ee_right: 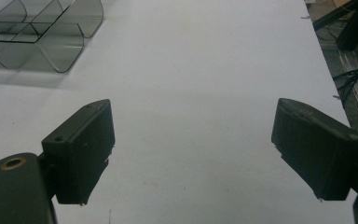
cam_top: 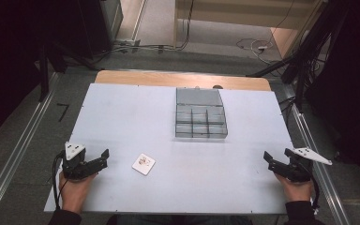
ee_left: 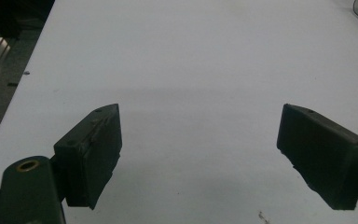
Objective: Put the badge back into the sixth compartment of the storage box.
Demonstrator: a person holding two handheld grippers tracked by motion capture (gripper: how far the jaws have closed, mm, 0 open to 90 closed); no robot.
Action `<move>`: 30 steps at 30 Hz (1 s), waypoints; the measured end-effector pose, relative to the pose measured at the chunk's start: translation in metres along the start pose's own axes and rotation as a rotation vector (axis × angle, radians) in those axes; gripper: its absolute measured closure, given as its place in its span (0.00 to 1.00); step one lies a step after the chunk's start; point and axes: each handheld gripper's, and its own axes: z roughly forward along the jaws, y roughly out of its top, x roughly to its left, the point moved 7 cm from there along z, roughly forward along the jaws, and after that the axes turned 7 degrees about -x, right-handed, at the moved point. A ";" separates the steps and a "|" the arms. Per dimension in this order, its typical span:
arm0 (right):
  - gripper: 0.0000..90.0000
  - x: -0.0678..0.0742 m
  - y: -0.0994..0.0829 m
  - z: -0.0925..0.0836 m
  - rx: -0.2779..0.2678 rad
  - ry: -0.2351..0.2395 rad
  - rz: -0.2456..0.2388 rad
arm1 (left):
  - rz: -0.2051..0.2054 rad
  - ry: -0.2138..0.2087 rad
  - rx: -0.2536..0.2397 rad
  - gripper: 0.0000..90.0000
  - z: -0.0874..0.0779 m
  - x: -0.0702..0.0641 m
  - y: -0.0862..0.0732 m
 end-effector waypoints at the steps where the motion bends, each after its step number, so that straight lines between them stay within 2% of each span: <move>1: 0.13 0.000 0.000 0.000 0.003 0.001 -0.002 | 0.000 0.000 0.000 0.16 0.000 0.000 0.000; 12: 0.14 0.004 0.000 -0.001 0.008 0.018 0.004 | 0.006 -0.020 0.003 0.16 -0.001 -0.007 -0.001; 20: 0.14 0.005 0.000 -0.001 0.006 0.024 0.002 | 0.027 -0.053 0.008 0.16 -0.001 -0.016 -0.001; 24: 0.14 0.006 0.000 -0.001 0.009 0.027 -0.002 | 0.032 -0.053 0.007 0.15 -0.001 -0.018 -0.002; 30: 0.14 0.006 0.000 -0.001 0.008 0.027 -0.002 | 0.040 -0.079 0.018 0.10 0.000 -0.027 -0.003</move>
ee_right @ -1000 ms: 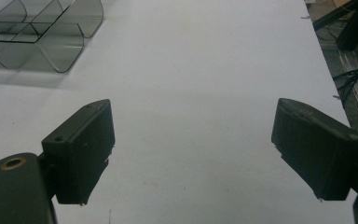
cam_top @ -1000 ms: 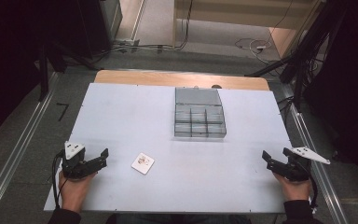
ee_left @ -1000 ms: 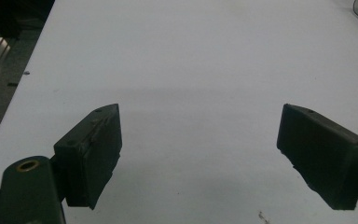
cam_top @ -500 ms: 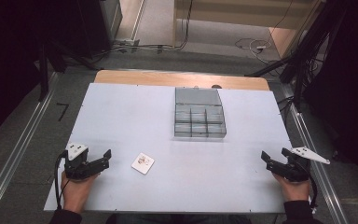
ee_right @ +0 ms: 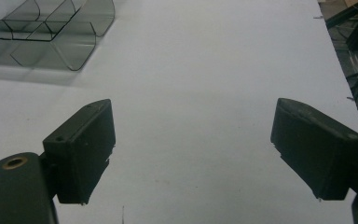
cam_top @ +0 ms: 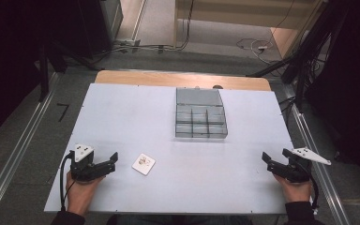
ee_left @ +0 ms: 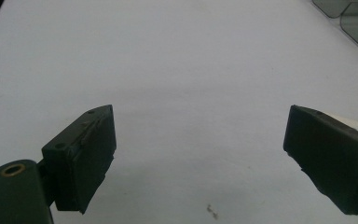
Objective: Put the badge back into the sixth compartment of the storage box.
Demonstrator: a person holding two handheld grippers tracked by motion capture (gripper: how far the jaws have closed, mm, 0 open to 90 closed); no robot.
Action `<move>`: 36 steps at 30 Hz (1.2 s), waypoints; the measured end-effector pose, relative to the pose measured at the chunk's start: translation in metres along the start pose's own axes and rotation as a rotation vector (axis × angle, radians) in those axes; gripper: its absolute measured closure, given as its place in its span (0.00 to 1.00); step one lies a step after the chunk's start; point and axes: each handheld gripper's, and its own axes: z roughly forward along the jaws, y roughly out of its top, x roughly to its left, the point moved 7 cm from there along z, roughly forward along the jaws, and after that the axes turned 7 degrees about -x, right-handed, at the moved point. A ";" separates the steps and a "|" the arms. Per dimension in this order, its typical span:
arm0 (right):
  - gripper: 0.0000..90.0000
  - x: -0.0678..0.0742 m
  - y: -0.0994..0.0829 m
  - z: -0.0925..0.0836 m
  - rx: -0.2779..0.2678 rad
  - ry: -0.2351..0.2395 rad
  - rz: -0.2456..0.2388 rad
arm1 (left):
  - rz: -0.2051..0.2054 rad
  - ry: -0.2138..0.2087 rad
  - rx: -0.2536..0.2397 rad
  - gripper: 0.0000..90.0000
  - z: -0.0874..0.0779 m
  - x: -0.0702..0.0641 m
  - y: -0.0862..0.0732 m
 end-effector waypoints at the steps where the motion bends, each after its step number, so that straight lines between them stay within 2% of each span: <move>1: 0.14 0.000 0.000 0.000 0.000 0.000 0.000 | 0.003 -0.005 0.004 0.10 0.000 -0.002 0.000; 8: 0.14 0.001 0.000 0.000 0.001 0.001 0.001 | 0.031 -0.034 0.024 0.09 0.003 -0.016 -0.003; 21: 0.14 0.002 -0.001 0.001 0.007 0.006 0.001 | 0.056 -0.054 0.041 0.09 0.006 -0.028 -0.007; 36: 0.14 0.003 -0.001 0.001 0.010 0.005 -0.003 | 0.110 -0.106 0.074 0.10 0.010 -0.054 -0.012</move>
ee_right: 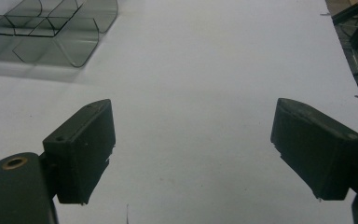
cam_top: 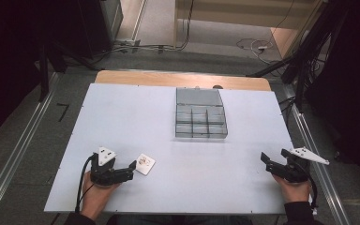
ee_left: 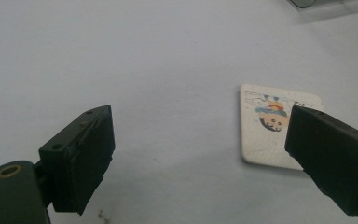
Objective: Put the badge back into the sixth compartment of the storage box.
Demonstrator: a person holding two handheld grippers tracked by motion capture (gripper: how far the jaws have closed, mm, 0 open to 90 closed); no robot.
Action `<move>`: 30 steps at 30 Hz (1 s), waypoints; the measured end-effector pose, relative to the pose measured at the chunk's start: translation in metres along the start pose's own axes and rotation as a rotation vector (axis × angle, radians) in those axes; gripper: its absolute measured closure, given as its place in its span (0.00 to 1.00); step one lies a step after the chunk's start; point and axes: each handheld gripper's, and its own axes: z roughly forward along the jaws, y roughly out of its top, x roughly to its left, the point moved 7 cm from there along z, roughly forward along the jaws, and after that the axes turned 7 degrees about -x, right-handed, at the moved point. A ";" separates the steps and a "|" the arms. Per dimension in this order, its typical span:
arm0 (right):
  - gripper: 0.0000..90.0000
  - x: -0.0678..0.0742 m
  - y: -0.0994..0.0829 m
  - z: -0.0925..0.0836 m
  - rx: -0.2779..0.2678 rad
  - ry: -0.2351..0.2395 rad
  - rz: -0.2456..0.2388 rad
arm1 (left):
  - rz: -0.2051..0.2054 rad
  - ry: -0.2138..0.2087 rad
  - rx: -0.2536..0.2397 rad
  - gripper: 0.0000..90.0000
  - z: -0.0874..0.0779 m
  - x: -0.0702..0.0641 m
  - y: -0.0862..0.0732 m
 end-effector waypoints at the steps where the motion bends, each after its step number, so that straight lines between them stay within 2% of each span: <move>1: 0.14 0.000 0.000 0.000 -0.002 0.000 -0.003 | 0.012 -0.003 0.002 0.10 0.001 -0.002 0.000; 6: 0.14 0.000 0.000 0.000 -0.002 0.000 -0.005 | 0.051 -0.030 0.038 0.10 0.005 -0.012 0.000; 12: 0.14 0.000 0.000 0.000 0.003 -0.005 0.000 | 0.073 -0.047 0.046 0.14 0.007 -0.020 0.001; 14: 0.14 0.000 -0.001 0.000 0.004 -0.005 0.001 | 0.078 -0.070 0.058 0.14 0.007 -0.026 0.002; 18: 0.14 0.000 -0.001 0.001 0.005 -0.005 -0.004 | 0.088 -0.089 0.074 0.14 0.008 -0.032 0.003; 24: 0.14 0.001 -0.001 0.001 0.008 -0.005 -0.007 | 0.107 -0.092 0.113 0.16 0.012 -0.037 0.001; 30: 0.14 0.001 -0.001 0.001 0.011 -0.006 -0.007 | 0.136 -0.094 0.116 0.19 0.014 -0.043 0.003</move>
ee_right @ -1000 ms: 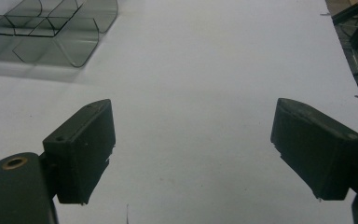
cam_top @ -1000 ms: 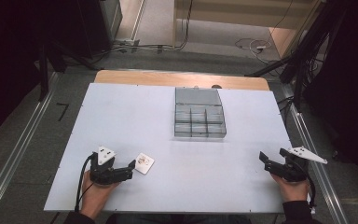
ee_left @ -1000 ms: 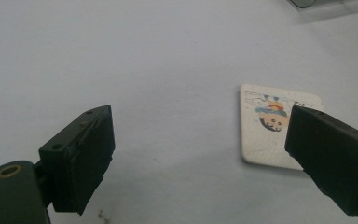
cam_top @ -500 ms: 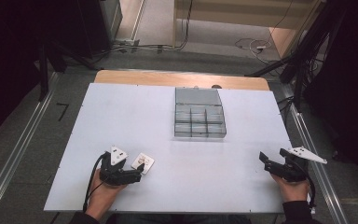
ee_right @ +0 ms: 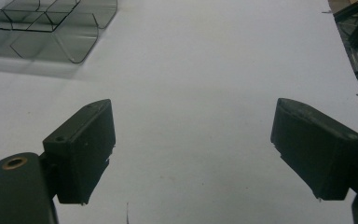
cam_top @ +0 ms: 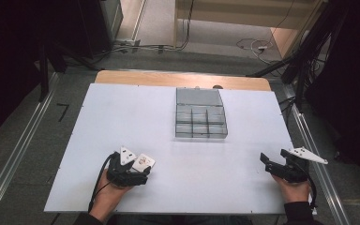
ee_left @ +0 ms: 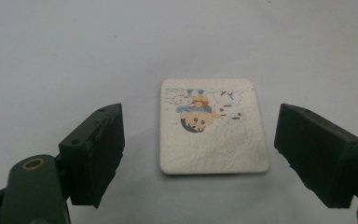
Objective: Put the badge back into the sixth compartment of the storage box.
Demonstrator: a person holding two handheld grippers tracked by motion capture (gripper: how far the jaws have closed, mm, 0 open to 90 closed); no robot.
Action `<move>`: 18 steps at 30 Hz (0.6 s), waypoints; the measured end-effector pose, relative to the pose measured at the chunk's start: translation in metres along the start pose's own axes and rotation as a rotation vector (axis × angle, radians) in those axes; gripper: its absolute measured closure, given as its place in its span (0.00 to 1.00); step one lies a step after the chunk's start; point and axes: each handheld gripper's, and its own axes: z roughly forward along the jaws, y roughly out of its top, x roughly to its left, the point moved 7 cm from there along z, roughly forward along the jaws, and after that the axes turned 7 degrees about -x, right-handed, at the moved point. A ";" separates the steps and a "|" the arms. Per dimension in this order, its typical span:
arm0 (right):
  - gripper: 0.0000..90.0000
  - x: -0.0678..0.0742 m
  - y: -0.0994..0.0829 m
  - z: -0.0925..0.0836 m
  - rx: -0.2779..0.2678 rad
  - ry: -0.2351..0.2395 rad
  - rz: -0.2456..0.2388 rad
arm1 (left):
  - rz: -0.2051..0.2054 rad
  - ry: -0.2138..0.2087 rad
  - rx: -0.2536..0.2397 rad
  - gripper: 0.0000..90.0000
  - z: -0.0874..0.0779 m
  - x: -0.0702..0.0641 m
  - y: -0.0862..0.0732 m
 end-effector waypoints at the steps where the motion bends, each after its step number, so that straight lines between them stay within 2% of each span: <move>1: 0.14 0.000 0.000 0.000 -0.002 0.001 -0.001 | 0.006 0.000 0.007 0.20 0.000 -0.001 0.000; 7: 0.14 0.000 0.000 0.000 0.000 0.002 -0.001 | -0.003 0.010 0.051 0.21 0.005 -0.003 -0.001; 12: 0.14 0.000 0.000 0.000 -0.001 0.002 -0.002 | -0.010 0.009 0.058 0.22 0.006 -0.003 -0.002; 13: 0.14 0.000 0.000 0.000 0.000 0.002 -0.001 | -0.010 0.011 0.075 0.23 0.007 -0.002 -0.003; 18: 0.14 0.000 0.000 0.000 0.002 0.000 -0.006 | -0.009 0.014 0.096 0.25 0.009 -0.002 -0.001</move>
